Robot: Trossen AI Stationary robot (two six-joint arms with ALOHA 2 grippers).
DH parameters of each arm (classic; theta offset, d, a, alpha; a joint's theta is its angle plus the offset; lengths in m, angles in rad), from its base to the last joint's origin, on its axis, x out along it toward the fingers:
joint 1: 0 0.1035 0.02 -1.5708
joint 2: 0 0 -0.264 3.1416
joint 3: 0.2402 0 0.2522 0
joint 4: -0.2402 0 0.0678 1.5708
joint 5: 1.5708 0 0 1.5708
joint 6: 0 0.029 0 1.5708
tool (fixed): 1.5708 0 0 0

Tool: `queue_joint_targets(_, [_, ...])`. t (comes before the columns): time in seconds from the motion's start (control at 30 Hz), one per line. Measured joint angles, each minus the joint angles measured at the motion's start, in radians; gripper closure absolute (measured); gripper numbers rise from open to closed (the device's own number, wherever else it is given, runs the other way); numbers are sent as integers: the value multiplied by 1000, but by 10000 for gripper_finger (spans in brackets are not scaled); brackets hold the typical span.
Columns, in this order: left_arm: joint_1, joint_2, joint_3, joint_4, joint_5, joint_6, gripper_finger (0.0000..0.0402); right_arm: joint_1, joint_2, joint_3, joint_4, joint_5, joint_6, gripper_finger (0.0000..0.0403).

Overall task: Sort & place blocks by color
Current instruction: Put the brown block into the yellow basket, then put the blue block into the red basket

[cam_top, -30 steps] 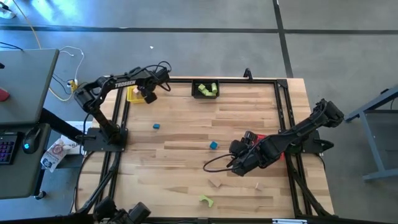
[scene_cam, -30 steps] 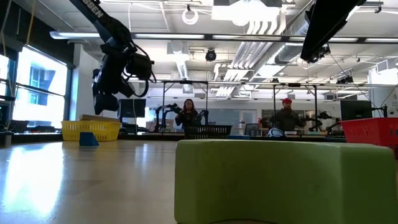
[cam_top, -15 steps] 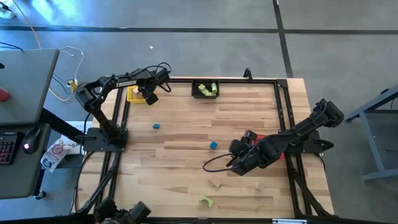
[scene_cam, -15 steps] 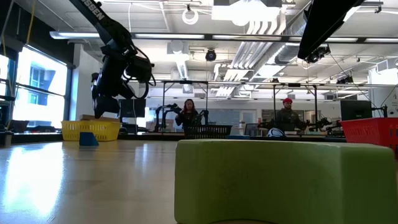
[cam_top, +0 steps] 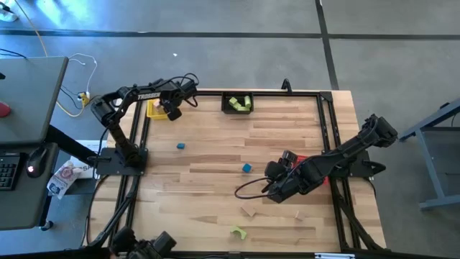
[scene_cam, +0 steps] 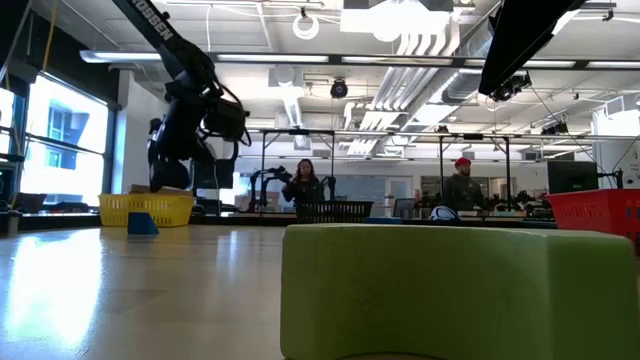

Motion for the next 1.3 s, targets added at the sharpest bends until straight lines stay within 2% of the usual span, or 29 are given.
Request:
queue_joint_targets(0.13, [7, 0, 22, -2, -27, -10, 211, 0, 0, 0, 0, 1, 0, 156])
queue_joint_targets(0.43, [13, 15, 26, -24, -15, 9, 213, 0, 0, 0, 0, 1, 0, 156])
queue_joint_targets(0.67, [13, 62, 27, -45, -68, 16, 242, 0, 0, 0, 0, 0, 0, 156])
queue_joint_targets(0.97, [10, 52, 27, -52, -72, 24, 266, 0, 0, 0, 0, 0, -13, 156])
queue_joint_targets(1.3, [-56, -34, 26, -128, 90, -44, 270, 0, 0, 0, 12, -27, -7, 156])
